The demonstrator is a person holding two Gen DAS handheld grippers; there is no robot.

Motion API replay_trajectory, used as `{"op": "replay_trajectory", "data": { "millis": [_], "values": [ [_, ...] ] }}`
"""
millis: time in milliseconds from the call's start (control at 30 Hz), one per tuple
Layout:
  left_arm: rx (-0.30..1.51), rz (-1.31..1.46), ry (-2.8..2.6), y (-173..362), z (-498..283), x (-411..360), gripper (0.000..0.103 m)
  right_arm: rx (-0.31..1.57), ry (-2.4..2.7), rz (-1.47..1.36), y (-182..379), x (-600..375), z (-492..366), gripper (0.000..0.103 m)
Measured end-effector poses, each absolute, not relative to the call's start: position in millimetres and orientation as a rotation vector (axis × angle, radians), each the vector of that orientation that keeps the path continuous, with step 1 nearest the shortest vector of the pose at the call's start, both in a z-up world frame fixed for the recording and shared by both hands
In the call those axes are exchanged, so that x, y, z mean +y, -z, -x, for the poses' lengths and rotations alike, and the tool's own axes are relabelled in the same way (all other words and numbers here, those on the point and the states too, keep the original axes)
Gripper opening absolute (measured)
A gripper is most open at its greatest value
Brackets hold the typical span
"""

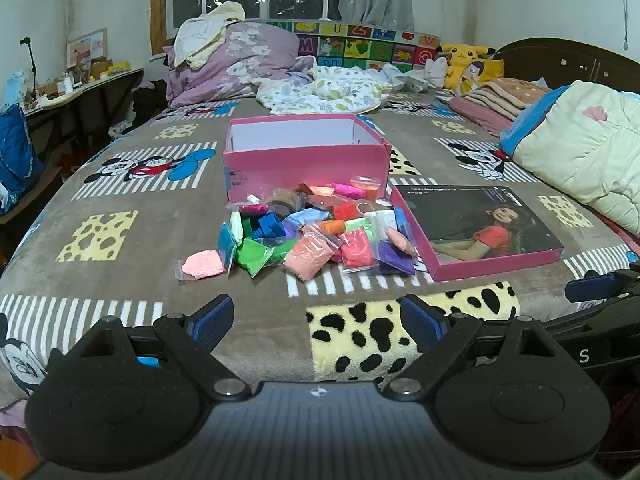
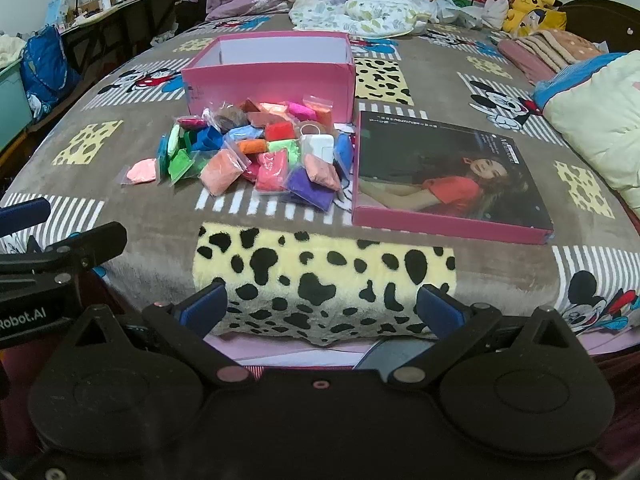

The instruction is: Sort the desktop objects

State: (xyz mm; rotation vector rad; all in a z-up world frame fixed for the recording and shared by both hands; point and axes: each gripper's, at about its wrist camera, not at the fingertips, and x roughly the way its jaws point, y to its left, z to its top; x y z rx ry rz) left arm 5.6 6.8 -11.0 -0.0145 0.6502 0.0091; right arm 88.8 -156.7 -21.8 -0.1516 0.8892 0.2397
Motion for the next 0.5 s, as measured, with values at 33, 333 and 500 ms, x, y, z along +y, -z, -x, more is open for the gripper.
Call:
{"op": "replay_trajectory", "data": {
  "millis": [33,333,500],
  "values": [
    [0.651,0.015,-0.009,11.5,-5.8,6.9,0.091,0.886,-0.25,0.159,21.6,-156.7,-89.0,0.102],
    [0.659,0.033,-0.01,15.6,-12.4,12.9,0.091,0.859,-0.34,0.225,19.2,-156.7,-91.7,0.102],
    [0.668,0.043,-0.005,17.9,-19.8,15.3,0.091,0.842,-0.391,0.261,17.9,-156.8,-93.1,0.102]
  ]
}}
